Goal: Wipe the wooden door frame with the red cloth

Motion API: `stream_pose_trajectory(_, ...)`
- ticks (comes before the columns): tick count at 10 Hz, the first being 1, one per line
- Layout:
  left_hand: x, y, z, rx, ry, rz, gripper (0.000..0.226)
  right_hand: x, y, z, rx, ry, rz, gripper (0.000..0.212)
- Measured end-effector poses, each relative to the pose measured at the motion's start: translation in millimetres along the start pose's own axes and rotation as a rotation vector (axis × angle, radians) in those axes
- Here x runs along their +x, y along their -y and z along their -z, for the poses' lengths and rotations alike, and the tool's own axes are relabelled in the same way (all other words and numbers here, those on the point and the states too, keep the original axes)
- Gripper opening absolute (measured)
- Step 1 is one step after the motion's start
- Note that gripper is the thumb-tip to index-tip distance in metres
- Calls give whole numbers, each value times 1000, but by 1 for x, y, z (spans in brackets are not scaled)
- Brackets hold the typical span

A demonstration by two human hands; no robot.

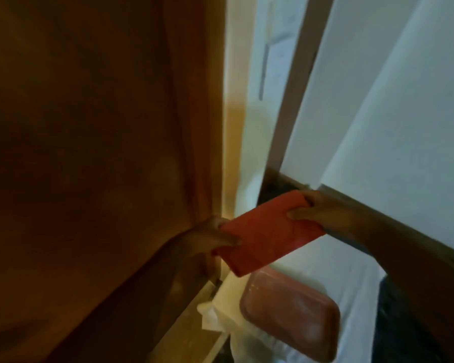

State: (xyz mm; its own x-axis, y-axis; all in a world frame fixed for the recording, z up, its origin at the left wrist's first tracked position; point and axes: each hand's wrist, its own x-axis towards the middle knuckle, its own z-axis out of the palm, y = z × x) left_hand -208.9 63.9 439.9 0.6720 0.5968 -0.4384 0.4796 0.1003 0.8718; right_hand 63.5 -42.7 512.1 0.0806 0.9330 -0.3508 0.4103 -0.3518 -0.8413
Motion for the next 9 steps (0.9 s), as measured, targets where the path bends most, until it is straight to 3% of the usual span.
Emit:
stream_pose_trajectory(1,43,32,-58,-364,60,107,73,-30,-103,16,328,-61,-151,68)
stream_pose_trajectory(2,70,45,-101,-546,26,149,74,-40,-169,16,518,-131,-255,76)
stream_pose_trajectory(3,119,70,-166,-571,-99,267,54,-42,-259,9,743,-200,-442,64)
stream_pose_trajectory(4,151,99,-201,-453,-145,334,46,-42,-314,-9,763,-247,-533,42)
stream_pose_trajectory(5,192,158,-244,-260,-163,420,32,-36,-394,-47,606,-428,-612,33)
stream_pose_trajectory(6,219,200,-265,-180,-140,460,30,-24,-443,-75,555,-495,-674,39)
stream_pose_trajectory(7,263,271,-286,-36,-109,535,40,2,-511,-118,502,-466,-768,37)
stream_pose_trajectory(9,276,305,-287,155,-119,553,52,19,-537,-155,285,-497,-882,25)
